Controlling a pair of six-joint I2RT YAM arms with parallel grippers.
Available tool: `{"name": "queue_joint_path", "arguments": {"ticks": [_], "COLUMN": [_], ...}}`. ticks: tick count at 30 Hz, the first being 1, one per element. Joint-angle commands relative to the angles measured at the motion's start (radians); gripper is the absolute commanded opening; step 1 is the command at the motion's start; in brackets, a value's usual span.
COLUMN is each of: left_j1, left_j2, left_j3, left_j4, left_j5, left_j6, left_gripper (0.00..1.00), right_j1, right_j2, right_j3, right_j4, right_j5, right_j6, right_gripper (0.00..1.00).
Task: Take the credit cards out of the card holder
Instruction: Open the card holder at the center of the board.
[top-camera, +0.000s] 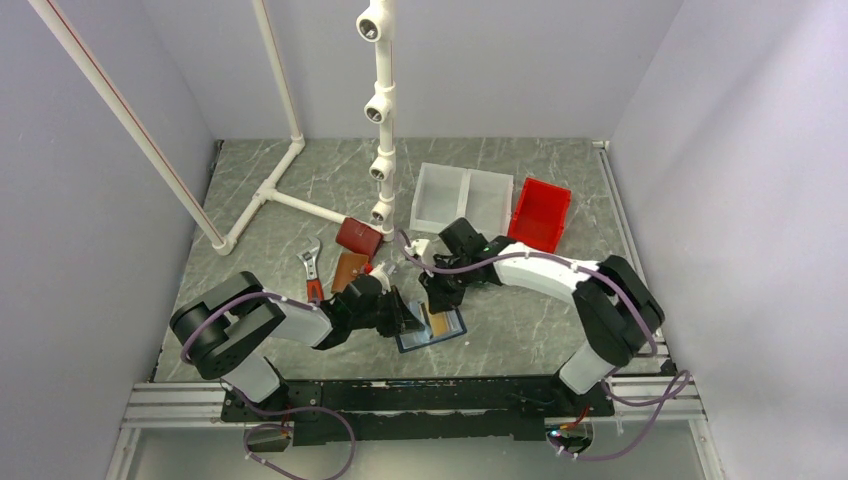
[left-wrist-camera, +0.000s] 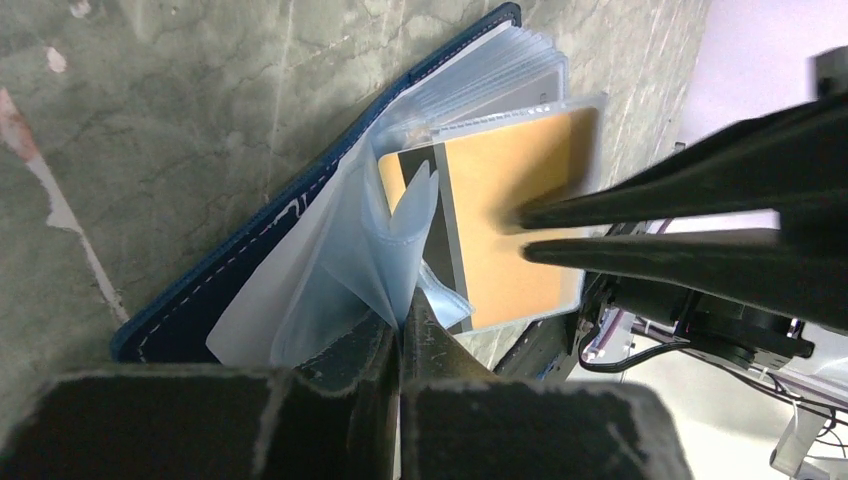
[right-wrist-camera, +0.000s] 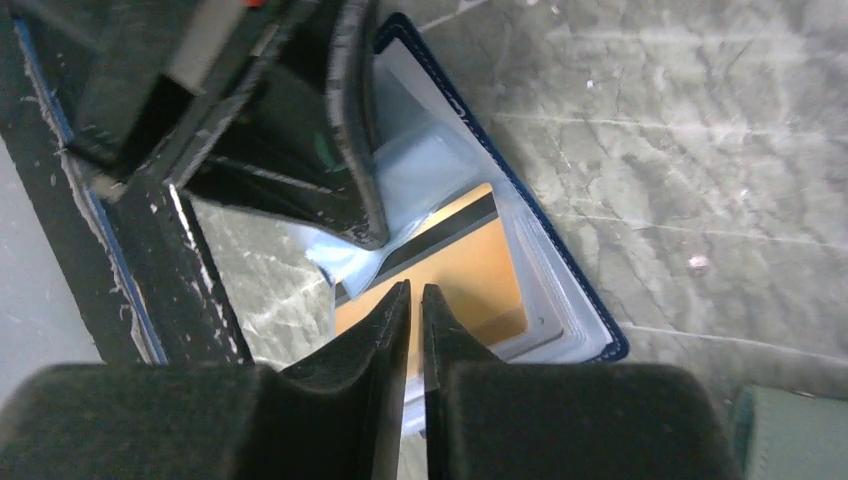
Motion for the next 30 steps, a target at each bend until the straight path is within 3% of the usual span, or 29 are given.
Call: {"name": "queue_joint_path", "arguments": {"ticks": [1,5,10,15,24,30], "left_j1": [0.006,0.005,0.005,0.007,0.007,0.004], "left_j2": [-0.003,-0.008,-0.019,-0.079,-0.357,-0.524], "left_j3": [-0.002,-0.014,-0.049,-0.071,0.008,-0.005], "left_j4": [0.007,0.040,0.091,0.069,-0.428,-0.524], "left_j5": [0.009,0.021,0.006,-0.017,-0.155,-0.172], "left_j6": [0.037,0.037,0.018,0.001,0.050,0.069], "left_gripper": [0.08,0.11,0.30,0.39,0.46,0.46], "right_j1": [-0.004,-0.010,-0.009,-0.010,-0.009,-0.009], "right_j2": [0.069,0.112,0.153,0.187,0.233,0.260], "right_j3": [0.030,0.032,0.044,0.051,0.068,0.080], "right_j4": [0.067,0.077,0.069,0.064,0.059,0.060], "right_j5": [0.002,0.024,0.017,-0.008,-0.101,-0.207], "right_j6": [0.114,0.133,0.141,0.155,0.198,0.233], "right_gripper": [0.11,0.10,0.10,0.10,0.11,0.11]}}
